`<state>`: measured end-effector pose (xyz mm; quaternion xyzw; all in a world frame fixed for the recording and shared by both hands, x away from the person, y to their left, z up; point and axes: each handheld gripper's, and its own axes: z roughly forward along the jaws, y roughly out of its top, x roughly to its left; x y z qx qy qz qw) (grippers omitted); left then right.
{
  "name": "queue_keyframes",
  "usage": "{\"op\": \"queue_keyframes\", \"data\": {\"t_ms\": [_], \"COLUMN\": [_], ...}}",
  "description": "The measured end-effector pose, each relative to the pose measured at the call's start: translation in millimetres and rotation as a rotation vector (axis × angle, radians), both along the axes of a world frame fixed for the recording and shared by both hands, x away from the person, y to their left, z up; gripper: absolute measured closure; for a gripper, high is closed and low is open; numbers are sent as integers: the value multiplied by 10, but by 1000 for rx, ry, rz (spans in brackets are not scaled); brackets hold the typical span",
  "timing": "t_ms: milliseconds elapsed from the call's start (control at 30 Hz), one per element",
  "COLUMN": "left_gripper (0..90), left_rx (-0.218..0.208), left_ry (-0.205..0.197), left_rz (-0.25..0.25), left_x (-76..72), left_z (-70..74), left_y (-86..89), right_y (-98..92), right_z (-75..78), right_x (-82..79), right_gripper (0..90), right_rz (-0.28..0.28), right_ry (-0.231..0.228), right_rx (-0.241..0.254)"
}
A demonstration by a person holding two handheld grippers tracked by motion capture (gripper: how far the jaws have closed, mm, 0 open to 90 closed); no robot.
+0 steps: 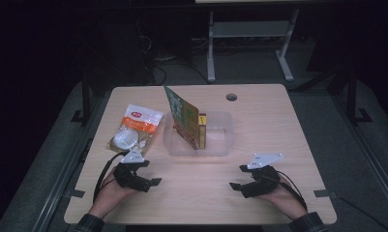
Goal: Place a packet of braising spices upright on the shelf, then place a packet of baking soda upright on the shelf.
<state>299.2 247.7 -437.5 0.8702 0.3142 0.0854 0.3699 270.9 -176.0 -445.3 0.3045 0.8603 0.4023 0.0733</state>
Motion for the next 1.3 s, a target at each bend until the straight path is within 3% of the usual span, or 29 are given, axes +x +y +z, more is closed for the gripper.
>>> {"op": "queue_keyframes", "data": {"t_ms": [333,767,967,1033,1067,1300], "left_gripper": [144,139,137,137,137,138], "left_rx": [14,-20,-34,-11,5,-4], "left_ry": [-23,-63,-53,-63,-49,-23], "left_rz": [56,178,243,260,270,347], "left_x": [231,685,922,992,1038,1238], "left_z": [167,381,344,315,299,170], "left_y": [142,452,595,623,651,862], "right_y": [-19,10,17,20,21,2], "right_z": [-18,-36,-45,-47,-48,-50], "right_x": [-32,-30,-23,-21,-20,-10], "right_gripper": [233,222,221,220,220,220], "right_rz": [-24,-11,-9,-9,-10,-16], "right_ry": [29,30,33,36,37,33], "right_rx": [6,3,6,3,3,0]}}
